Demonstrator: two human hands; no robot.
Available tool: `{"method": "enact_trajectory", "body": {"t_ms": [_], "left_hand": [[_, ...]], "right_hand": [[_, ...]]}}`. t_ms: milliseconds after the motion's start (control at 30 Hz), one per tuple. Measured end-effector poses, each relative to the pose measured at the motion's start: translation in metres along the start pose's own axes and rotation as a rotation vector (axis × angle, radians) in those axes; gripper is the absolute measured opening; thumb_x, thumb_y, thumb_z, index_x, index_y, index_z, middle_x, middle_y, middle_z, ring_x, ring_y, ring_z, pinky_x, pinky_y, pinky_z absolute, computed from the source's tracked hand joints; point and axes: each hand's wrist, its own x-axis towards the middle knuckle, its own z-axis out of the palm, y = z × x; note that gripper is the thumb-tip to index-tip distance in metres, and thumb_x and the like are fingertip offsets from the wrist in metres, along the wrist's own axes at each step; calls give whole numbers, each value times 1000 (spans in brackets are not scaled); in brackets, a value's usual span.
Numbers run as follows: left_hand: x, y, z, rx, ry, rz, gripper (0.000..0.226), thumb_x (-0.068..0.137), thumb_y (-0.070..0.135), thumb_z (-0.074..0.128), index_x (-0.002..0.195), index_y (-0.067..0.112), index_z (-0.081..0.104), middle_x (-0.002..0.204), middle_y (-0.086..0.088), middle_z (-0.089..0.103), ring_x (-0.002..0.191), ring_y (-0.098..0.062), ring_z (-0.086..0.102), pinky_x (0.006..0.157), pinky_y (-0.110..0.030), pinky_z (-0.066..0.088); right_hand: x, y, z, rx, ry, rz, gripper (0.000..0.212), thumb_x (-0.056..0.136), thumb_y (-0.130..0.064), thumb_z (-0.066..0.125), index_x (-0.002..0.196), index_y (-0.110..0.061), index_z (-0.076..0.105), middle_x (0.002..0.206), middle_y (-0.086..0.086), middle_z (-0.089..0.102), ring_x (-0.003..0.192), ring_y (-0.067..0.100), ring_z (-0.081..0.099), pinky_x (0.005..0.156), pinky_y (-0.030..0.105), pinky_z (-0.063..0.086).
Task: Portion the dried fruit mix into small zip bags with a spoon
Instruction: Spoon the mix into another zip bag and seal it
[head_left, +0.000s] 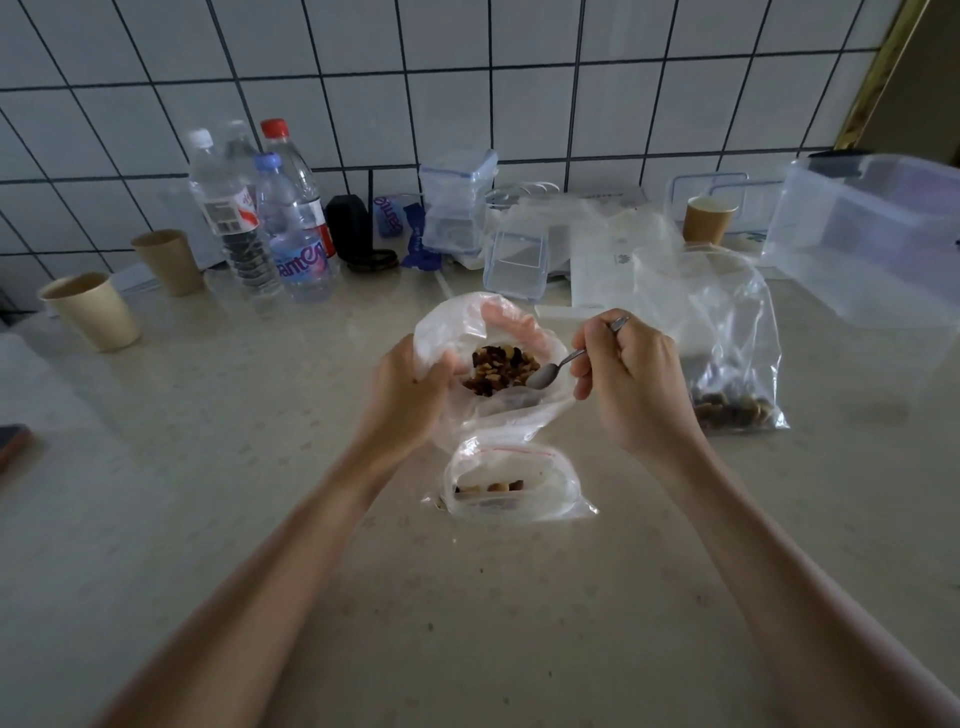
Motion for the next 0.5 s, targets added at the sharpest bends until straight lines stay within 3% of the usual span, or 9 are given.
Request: {"method": "enact_trajectory", "body": {"t_ms": [67,167,233,333,500], "left_hand": [[-1,4,1,-33,-2,5,16,104,27,53,109,23,68,97,3,75,89,-11,71,76,-30,55],[-4,10,1,-131,-24,-23,24,104,30,54,124,22,64,106,1,74,96,-17,72,85,-42,62],[-5,12,0,-239,-63,-71,29,104,34,56,131,26,61,112,0,74,103,-20,73,90,-51,61],[-7,11,0,-392,-128,-103,40,100,42,61,137,28,59,123,-2,73,113,-24,71,95,-54,59],[-8,5,5,-423,-150,-99,40,96,43,68,134,35,61,118,3,75,107,-17,75,88,-45,64]], "right_hand": [[-2,-2,3,-79,3,-88,38,109,-15,38,79,-2,58,65,14,63,58,33,61,54,47,51],[-1,-1,6,-76,-23,-57,37,107,-15,38,82,6,57,68,24,62,61,41,60,55,53,50],[-1,1,7,-41,-43,24,35,107,-13,39,84,5,59,69,20,64,62,36,63,52,48,50],[1,7,9,119,-75,234,31,109,-15,40,89,-6,63,75,10,70,60,21,68,44,26,44],[2,9,11,485,-97,537,23,109,-11,44,101,-1,63,86,19,72,61,24,71,45,33,50]]}}
